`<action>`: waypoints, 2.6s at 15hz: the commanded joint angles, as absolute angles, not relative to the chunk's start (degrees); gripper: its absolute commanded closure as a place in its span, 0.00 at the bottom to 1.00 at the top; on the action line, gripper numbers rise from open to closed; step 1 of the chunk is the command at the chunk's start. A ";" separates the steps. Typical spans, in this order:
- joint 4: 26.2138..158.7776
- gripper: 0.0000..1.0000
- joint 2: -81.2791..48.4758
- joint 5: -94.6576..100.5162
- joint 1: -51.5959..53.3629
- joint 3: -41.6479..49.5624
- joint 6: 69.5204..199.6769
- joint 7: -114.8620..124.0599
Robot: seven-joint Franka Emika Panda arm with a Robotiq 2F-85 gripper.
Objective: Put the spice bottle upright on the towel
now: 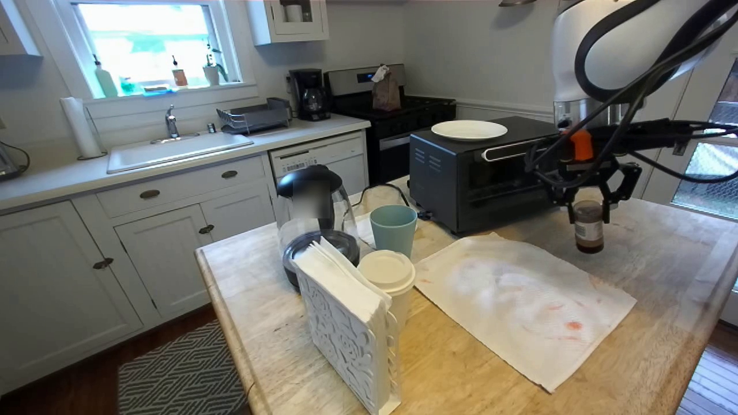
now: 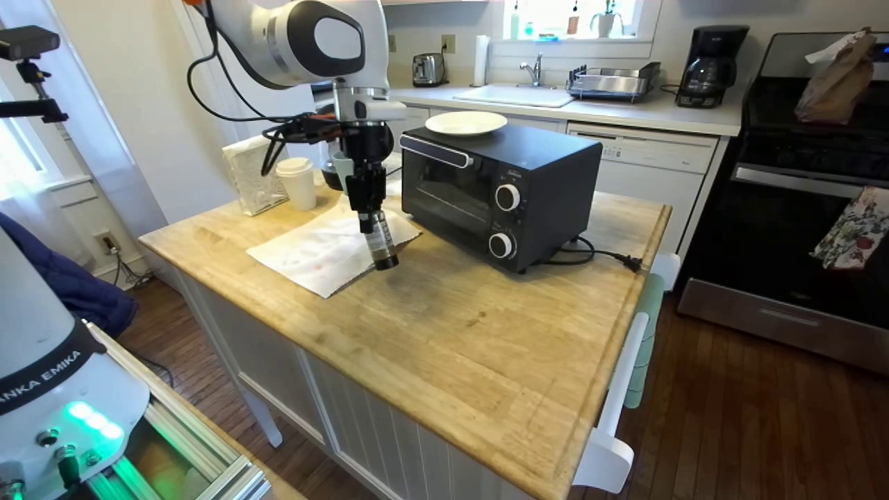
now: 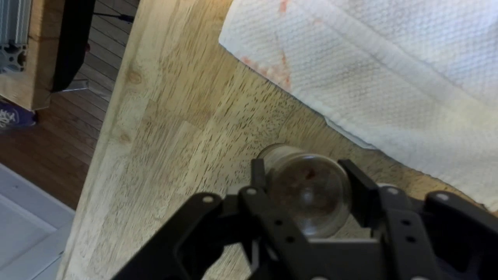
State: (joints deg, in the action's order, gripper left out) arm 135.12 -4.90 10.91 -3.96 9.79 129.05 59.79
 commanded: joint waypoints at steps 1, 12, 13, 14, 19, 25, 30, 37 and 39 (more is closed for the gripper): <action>136.76 0.75 -5.59 12.25 -2.76 8.02 132.46 67.47; 137.87 0.00 -5.87 5.50 -3.12 6.89 135.41 66.00; 137.89 0.00 -5.85 4.08 -3.38 6.88 135.32 64.54; 137.83 0.00 -5.98 2.80 -3.51 6.82 135.14 63.17; 137.59 0.00 -6.22 0.76 -4.14 7.67 134.34 60.39; 137.03 0.00 -5.28 4.25 -5.31 10.39 128.76 66.33; 137.43 0.00 -6.52 6.43 -5.76 11.91 133.39 76.03; 137.48 0.00 -10.84 6.72 -5.32 12.14 138.58 81.12; 137.20 0.00 -12.24 7.21 -5.11 12.54 138.26 82.21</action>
State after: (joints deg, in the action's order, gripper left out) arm 137.55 -9.86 5.94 -5.24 12.08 137.12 79.33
